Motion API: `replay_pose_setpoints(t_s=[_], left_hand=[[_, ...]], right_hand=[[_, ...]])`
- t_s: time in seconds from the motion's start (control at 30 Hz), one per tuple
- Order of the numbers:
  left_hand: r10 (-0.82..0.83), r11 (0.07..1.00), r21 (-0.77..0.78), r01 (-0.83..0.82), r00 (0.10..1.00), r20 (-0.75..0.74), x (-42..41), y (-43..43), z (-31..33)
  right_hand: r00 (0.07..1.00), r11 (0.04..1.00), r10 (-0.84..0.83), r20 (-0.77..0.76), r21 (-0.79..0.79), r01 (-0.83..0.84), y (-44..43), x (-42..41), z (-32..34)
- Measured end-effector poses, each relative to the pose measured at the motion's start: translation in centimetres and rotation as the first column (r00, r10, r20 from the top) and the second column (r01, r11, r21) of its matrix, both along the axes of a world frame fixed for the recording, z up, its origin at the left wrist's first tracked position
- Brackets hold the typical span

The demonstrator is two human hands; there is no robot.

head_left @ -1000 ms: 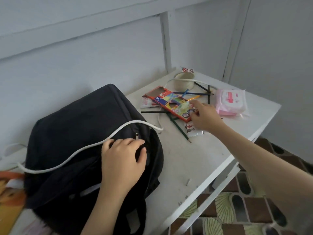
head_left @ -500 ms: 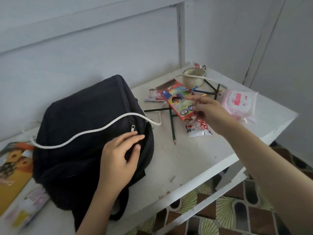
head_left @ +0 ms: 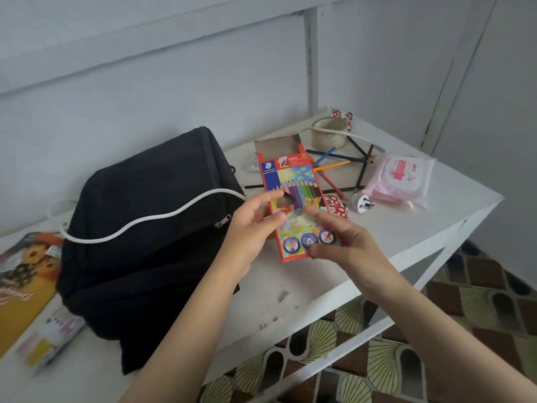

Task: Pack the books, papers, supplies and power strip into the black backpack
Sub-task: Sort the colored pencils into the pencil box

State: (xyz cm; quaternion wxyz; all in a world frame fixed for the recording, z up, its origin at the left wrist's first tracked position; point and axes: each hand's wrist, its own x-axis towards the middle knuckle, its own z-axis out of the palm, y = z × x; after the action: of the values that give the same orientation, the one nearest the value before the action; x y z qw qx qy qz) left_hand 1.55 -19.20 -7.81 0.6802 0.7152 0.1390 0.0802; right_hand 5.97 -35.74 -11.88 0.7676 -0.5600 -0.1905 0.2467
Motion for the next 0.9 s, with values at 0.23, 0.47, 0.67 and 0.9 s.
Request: replay_pose_setpoints(t_s=[0.23,0.47,0.67,0.9], left_hand=[[-0.169,0.985,0.013,0.171,0.982,-0.087,-0.3,0.8,0.1],[-0.368,0.91,0.091,0.405,0.888,-0.277,-0.6,1.2,-0.1],[-0.381,0.825,0.305,0.475,0.867,-0.321,-0.1,-0.5,-1.7],[-0.363,0.397,0.838,0.374,0.903,-0.231,-0.4,-3.2,-4.7]], right_hand=[[0.989,0.99,-0.122,0.08,-0.057,0.126,-2.7,1.1,0.5],[0.893,0.892,-0.446,0.067,-0.043,0.449,-5.4,4.5,1.0],[0.814,0.784,-0.572,0.105,-0.223,0.58,-7.1,4.0,0.2],[0.735,0.618,-0.598,0.32,-0.4,0.677,-9.8,2.9,-2.2]])
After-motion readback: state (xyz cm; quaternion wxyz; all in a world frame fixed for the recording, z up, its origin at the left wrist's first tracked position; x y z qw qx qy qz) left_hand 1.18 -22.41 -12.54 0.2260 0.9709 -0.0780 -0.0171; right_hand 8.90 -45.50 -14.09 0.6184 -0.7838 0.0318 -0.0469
